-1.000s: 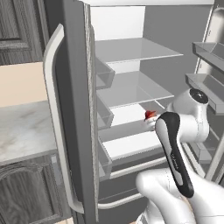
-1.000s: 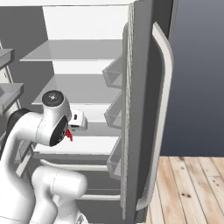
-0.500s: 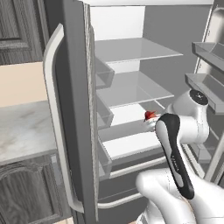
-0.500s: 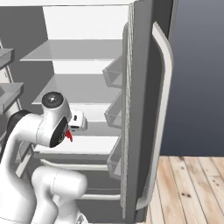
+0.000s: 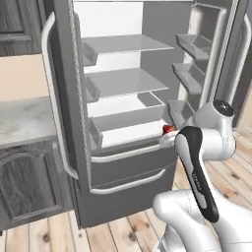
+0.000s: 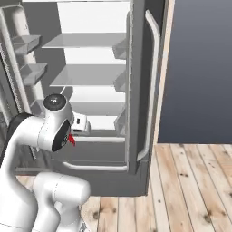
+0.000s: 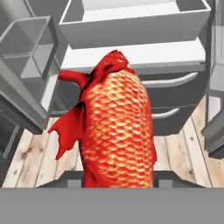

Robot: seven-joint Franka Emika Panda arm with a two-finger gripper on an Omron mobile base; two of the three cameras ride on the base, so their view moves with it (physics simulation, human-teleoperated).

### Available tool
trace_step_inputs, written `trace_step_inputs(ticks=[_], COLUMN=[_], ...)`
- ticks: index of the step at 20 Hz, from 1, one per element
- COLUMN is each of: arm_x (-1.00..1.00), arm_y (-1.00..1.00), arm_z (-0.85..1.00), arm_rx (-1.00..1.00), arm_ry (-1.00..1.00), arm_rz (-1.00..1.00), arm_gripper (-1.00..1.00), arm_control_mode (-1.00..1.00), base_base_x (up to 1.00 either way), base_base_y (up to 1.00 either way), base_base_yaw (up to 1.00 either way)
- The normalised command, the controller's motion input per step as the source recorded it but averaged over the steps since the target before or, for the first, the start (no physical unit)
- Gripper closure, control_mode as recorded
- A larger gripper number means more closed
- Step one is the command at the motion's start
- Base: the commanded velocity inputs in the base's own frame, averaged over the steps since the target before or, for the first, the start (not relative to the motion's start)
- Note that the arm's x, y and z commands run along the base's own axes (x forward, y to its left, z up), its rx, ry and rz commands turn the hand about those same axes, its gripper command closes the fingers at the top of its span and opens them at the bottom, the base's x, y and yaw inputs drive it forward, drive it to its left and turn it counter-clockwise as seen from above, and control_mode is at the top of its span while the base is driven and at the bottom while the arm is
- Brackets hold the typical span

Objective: Gather the garlic and corn from the fridge and place them on a tray on the dining counter. Then gather the steak and fish from the fridge and place them on the other tray.

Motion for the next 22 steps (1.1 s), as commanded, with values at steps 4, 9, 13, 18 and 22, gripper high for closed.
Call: trace_step_inputs(ticks=[4, 9, 13, 18, 22], arm_x=[0.0, 0.0, 0.0, 0.0, 0.0], arm_y=[0.0, 0.0, 0.0, 0.0, 0.0], arm_z=[0.0, 0.0, 0.0, 0.0, 0.0], arm_rx=[0.0, 0.0, 0.0, 0.0, 0.0], arm_ry=[0.0, 0.0, 0.0, 0.0, 0.0], arm_rz=[0.0, 0.0, 0.0, 0.0, 0.0], arm_gripper=[1.0, 1.0, 1.0, 1.0, 1.0], arm_control_mode=[1.0, 1.0, 1.0, 1.0, 1.0], base_base_x=[-0.66, 0.0, 0.0, 0.0, 0.01], base_base_y=[0.05, 0.31, 0.07, 0.0, 0.0], base_base_yaw=[-0.45, -0.88, -0.89, -0.92, -0.89])
